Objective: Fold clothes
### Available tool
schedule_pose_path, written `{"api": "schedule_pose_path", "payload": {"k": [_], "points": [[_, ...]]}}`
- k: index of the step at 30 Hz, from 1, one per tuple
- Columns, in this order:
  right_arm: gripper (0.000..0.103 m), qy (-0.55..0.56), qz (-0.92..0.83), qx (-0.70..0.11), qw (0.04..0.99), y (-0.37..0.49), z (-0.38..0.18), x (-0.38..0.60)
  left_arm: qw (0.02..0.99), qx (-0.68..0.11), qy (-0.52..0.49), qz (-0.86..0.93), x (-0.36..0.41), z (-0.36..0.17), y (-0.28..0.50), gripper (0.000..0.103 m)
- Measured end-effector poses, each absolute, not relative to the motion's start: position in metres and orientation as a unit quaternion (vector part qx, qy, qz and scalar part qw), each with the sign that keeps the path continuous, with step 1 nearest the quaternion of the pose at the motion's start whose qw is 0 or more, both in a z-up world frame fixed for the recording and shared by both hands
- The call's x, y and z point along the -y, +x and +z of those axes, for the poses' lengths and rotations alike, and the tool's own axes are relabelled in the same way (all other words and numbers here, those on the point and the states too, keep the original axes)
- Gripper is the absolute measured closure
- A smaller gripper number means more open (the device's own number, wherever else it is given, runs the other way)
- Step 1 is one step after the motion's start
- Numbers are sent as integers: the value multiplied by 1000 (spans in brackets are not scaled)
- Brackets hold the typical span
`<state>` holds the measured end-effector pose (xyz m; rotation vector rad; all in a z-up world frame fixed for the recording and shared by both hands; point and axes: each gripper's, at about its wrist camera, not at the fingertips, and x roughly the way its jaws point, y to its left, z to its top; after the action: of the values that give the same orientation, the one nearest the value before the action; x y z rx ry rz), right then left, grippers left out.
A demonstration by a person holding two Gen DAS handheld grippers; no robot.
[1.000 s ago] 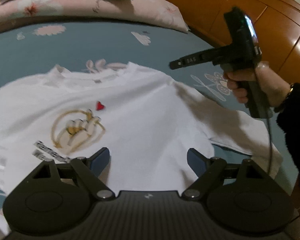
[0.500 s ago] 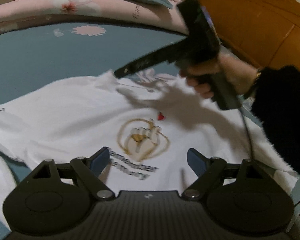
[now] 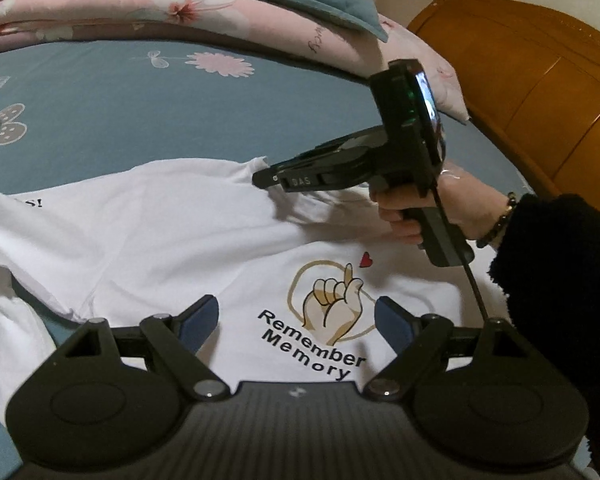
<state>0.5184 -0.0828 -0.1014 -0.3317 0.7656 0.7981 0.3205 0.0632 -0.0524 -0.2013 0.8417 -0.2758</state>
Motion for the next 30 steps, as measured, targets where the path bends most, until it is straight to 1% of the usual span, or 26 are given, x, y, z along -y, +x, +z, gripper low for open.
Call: {"api": "schedule_pose_path", "payload": {"k": [5,7,8,11,15,21,24,26,30], "points": [[96,-165,337,-320,870,522,-92,77,899,-405,-99,-134,-63,-53,322,18],[95,-173,323,-323,872,528,-96,70,898,-406,-101,-134,-63,-53,322,18],[94,-175,319,-334,870,531,-100,67,898,-407,-102,-134,-63,-54,323,18],[83,-162,310,-355,867,535,-103,67,897,-410,-100,-133,-61,-54,324,18],[82,-144,301,-352,875,526,-81,88,894,-414,-102,-139,-57,-55,325,18],[81,-137,233,-367,890,478,-46,144,895,-411,-79,-156,-36,-49,316,18],[81,-155,186,-383,891,446,-35,178,894,-405,-70,-176,-24,-46,309,18],[81,-147,156,-398,892,424,-28,210,894,-401,-64,-189,-16,-43,305,18],[78,-106,92,-415,899,371,-20,280,893,-395,-50,-210,1,-39,294,17]]}}
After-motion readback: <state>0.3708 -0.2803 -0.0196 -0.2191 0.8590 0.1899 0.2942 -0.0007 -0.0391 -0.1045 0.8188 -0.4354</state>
